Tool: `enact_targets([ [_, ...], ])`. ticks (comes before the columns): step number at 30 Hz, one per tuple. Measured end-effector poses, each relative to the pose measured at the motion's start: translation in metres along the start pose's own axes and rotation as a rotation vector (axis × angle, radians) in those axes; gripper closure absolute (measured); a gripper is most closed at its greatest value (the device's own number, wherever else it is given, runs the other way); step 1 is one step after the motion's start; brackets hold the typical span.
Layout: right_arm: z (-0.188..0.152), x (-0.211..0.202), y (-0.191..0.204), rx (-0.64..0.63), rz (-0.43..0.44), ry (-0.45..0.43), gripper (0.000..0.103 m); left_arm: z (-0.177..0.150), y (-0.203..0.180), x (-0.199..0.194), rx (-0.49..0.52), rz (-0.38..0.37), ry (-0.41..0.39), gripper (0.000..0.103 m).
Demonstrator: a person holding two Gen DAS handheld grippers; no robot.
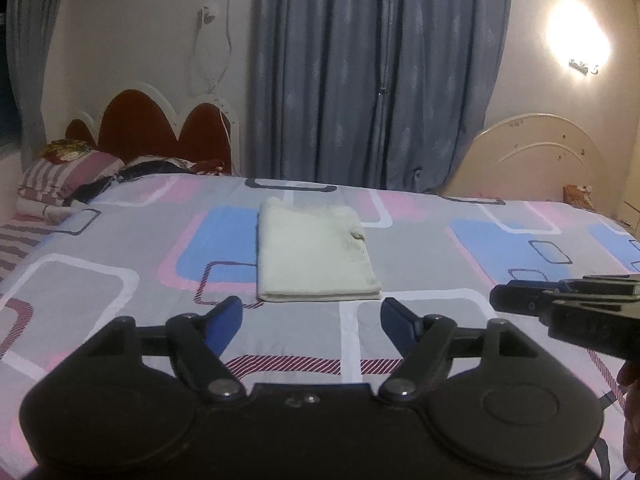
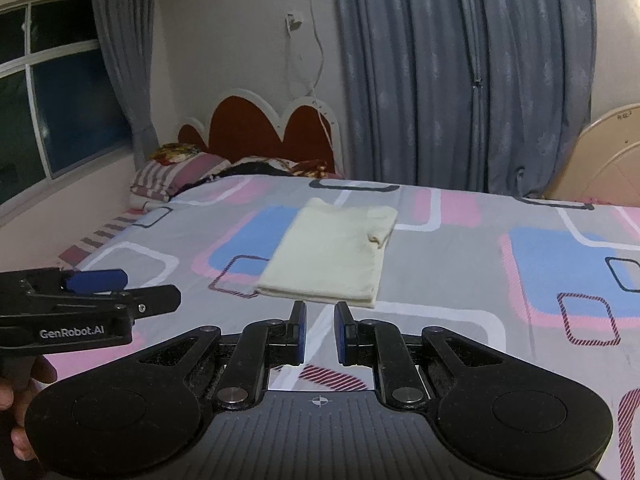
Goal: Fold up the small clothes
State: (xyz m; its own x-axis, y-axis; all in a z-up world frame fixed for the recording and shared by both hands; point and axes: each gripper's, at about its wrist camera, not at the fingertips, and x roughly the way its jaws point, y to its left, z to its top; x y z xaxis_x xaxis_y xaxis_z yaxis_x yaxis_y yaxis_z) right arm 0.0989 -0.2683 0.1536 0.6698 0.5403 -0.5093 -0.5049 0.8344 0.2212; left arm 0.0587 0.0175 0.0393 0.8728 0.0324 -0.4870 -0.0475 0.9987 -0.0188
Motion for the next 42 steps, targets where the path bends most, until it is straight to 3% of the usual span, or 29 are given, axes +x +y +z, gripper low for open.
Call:
enact_targets([
  [6,-0.004,-0.01,0.009,-0.003,0.008,-0.002,0.089,-0.006,0.001,-0.007,-0.002,0.01,0.009,0.025],
  [8,-0.004,-0.012,0.01,0.0,-0.001,-0.003,0.089,-0.006,0.001,-0.008,-0.004,0.007,0.002,0.018],
  [10,-0.004,-0.012,0.01,0.006,-0.007,-0.004,0.088,-0.007,0.0,-0.01,-0.002,-0.003,-0.011,0.0],
  [12,-0.004,-0.013,0.006,0.021,-0.03,-0.015,0.045,-0.008,-0.002,-0.009,0.01,0.01,-0.033,0.0],
  [13,-0.006,-0.015,0.006,0.037,-0.073,-0.049,0.0,-0.008,-0.003,-0.008,0.009,0.034,-0.033,0.0],
  [15,-0.009,-0.019,0.004,0.04,-0.093,-0.09,0.0,-0.009,-0.003,-0.007,0.002,0.025,-0.026,0.0],
  [25,-0.011,-0.021,-0.003,0.041,-0.135,-0.052,0.0,-0.008,-0.005,-0.01,0.004,0.016,-0.04,0.0],
  [42,-0.009,-0.021,-0.006,0.044,-0.125,-0.049,0.0,-0.009,0.001,-0.018,-0.007,0.027,-0.041,0.0],
])
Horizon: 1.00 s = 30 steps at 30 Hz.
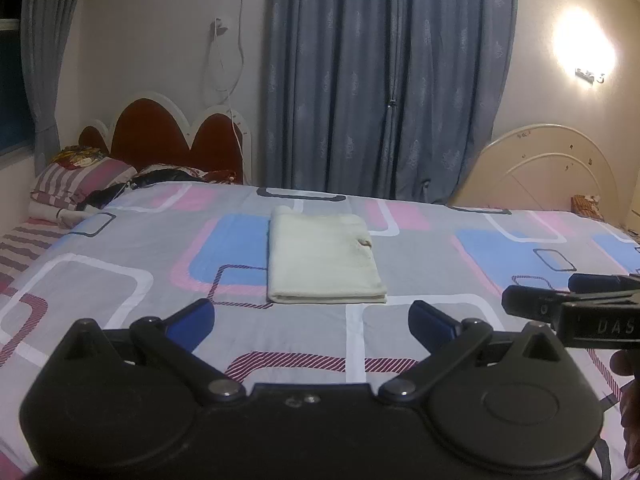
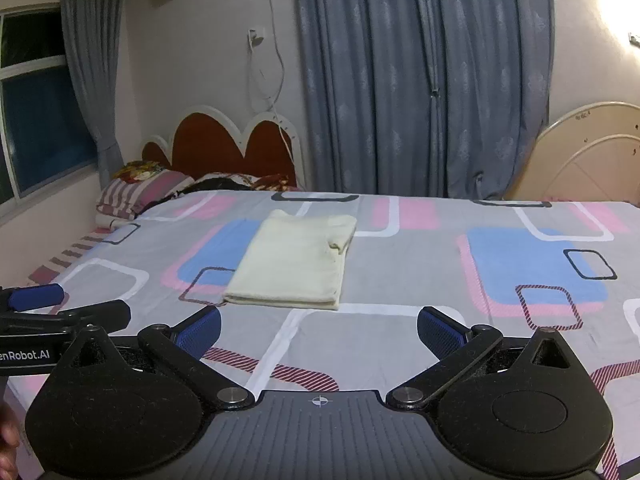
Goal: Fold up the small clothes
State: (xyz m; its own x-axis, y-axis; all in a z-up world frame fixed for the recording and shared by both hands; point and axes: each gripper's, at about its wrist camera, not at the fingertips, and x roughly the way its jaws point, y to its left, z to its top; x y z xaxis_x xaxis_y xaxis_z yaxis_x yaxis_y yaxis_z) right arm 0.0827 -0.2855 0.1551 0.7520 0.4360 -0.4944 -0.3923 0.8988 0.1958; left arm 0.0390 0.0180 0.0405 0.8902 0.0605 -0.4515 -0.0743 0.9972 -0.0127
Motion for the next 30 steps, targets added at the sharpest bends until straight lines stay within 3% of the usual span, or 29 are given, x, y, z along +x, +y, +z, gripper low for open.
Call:
enact_targets([
  [30,0.0,-0.0007,-0.0005,-0.005,-0.011,-0.002,0.0,0.0056,0.0029,0.0028,-0.001,-0.01,-0.002,0.0],
])
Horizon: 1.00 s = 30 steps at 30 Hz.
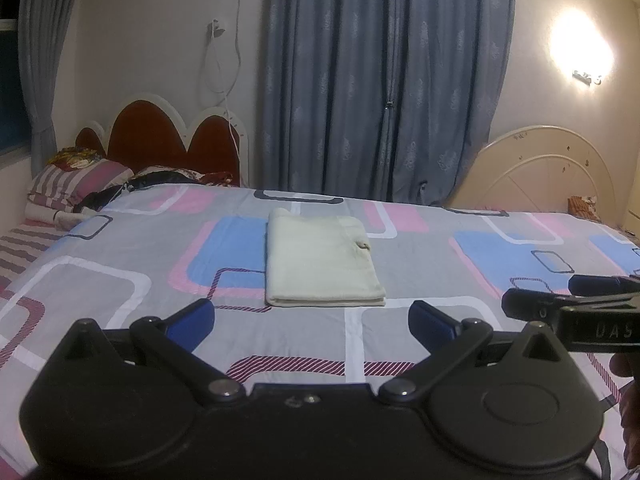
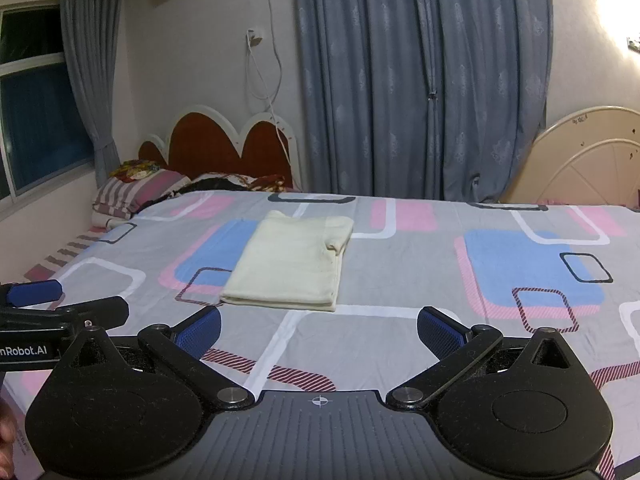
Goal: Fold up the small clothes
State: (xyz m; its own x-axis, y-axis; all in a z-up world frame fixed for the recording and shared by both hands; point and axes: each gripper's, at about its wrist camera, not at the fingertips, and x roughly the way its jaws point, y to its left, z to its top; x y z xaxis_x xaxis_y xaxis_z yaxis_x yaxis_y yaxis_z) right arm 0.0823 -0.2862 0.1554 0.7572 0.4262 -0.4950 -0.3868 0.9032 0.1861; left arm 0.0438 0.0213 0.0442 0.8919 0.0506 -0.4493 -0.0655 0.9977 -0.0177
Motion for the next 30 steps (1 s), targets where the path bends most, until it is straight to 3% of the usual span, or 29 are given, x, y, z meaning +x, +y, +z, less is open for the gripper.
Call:
enact_targets([
  [30,0.003,0.006,-0.01,-0.025,0.007,-0.011,0.0,0.002,0.006,0.005,0.011,0.015,-0.009,0.0],
])
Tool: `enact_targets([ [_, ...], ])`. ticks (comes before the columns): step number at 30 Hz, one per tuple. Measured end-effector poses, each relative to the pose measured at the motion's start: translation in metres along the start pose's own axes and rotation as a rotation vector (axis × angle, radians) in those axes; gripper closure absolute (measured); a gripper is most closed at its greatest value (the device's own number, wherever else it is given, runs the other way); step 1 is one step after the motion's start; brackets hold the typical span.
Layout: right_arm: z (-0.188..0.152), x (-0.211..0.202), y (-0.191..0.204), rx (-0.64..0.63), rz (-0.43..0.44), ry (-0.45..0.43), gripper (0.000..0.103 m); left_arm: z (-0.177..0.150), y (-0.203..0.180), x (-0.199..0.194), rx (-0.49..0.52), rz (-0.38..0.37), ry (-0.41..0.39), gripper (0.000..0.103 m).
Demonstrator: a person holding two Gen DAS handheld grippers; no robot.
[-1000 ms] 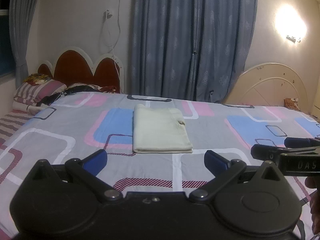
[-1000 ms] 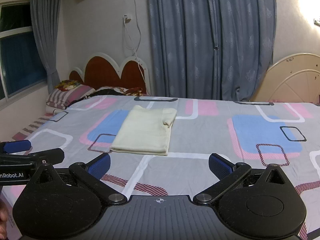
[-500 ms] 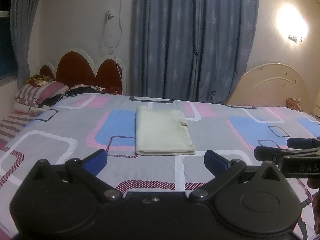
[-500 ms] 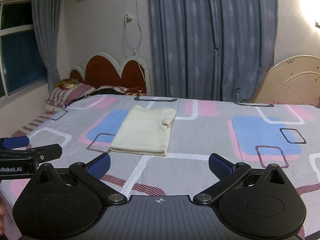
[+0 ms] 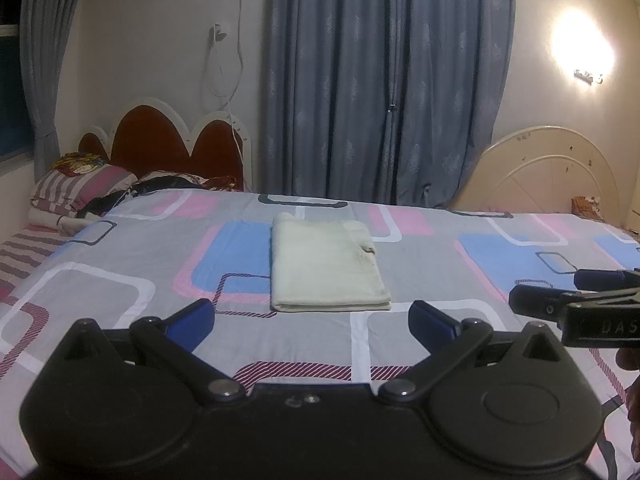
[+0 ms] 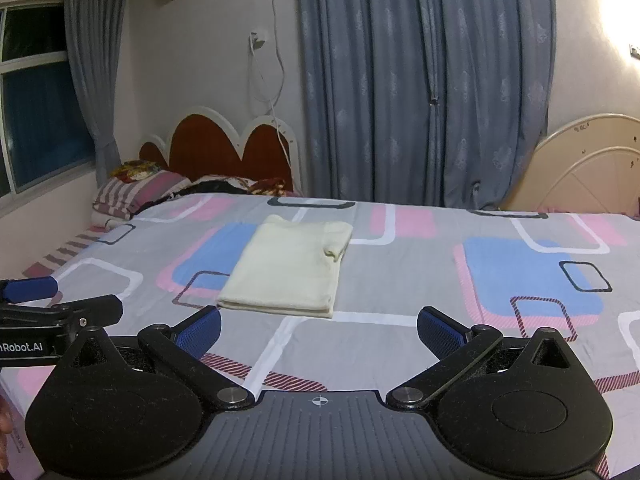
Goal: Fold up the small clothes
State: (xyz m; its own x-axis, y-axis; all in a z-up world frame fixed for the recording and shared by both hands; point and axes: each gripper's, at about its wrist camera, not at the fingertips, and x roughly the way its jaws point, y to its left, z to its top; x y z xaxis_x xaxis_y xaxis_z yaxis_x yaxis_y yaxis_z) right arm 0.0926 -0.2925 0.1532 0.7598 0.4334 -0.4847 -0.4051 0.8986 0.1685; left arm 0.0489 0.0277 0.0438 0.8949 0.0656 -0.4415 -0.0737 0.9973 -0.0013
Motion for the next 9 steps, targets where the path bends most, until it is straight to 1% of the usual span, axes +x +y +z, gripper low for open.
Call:
enact_targets([
  [9,-0.0006,-0.0006,-0.0032,-0.004,0.01,-0.008,0.0,0.0008,0.0018,0.0023,0.01,-0.005,-0.006,0.0],
])
